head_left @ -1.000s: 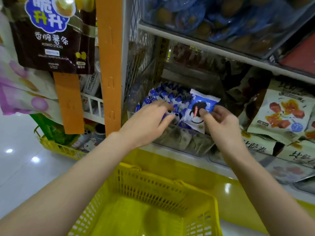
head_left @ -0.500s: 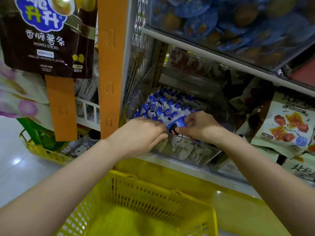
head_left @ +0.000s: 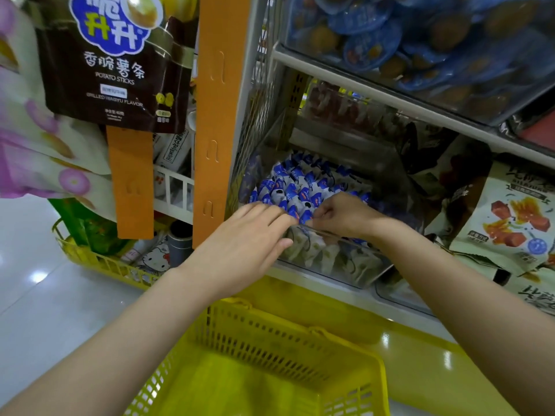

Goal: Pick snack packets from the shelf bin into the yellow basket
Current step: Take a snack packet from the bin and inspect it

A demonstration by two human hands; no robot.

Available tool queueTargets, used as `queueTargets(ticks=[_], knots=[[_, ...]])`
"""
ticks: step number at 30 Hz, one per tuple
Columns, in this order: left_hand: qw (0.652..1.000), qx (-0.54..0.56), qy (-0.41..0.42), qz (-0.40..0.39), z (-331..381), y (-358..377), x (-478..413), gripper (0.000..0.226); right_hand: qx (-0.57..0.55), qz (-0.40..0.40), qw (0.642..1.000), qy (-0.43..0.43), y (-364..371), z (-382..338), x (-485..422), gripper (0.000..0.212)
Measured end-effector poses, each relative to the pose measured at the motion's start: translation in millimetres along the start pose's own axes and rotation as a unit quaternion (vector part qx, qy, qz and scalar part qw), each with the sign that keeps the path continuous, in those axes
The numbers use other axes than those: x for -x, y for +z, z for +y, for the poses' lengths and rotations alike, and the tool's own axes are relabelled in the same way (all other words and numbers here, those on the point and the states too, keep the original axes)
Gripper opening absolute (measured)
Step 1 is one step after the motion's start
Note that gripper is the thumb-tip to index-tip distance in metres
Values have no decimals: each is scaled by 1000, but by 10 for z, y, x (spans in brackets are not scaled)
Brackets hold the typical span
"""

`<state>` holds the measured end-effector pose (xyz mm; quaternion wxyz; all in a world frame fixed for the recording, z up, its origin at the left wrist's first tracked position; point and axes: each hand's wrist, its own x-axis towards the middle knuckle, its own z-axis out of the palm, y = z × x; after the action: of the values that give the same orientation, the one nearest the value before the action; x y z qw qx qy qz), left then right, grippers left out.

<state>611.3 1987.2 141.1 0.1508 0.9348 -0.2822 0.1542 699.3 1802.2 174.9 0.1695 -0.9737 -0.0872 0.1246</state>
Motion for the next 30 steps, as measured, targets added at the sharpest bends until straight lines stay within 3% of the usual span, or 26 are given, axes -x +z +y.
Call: queueTargets(ticks=[4, 8, 13, 16, 21, 24, 27, 30], knots=[[1000, 10, -19, 10, 36, 32, 17, 37, -25, 8, 999, -34, -20, 91, 80, 19], [999, 28, -36, 26, 77, 61, 29, 37, -99, 127, 987, -22, -74, 230, 77, 12], [997, 35, -43, 46, 98, 91, 28, 37, 2, 54, 999, 8, -40, 264, 15, 14], [997, 39, -41, 53, 102, 97, 30, 37, 31, 57, 998, -14, 5, 208, -3, 12], [996, 46, -48, 67, 105, 110, 25, 38, -26, 207, 978, -14, -69, 89, 149, 8], [989, 91, -71, 97, 184, 122, 43, 34, -97, 350, 928, -81, -202, -30, 380, 7], [954, 224, -137, 142, 302, 92, 117, 29, -189, 374, 889, -185, -228, -177, 678, 9], [879, 392, -213, 167, 401, 62, 189, 24, -277, 315, 881, -220, -57, -268, 910, 14]])
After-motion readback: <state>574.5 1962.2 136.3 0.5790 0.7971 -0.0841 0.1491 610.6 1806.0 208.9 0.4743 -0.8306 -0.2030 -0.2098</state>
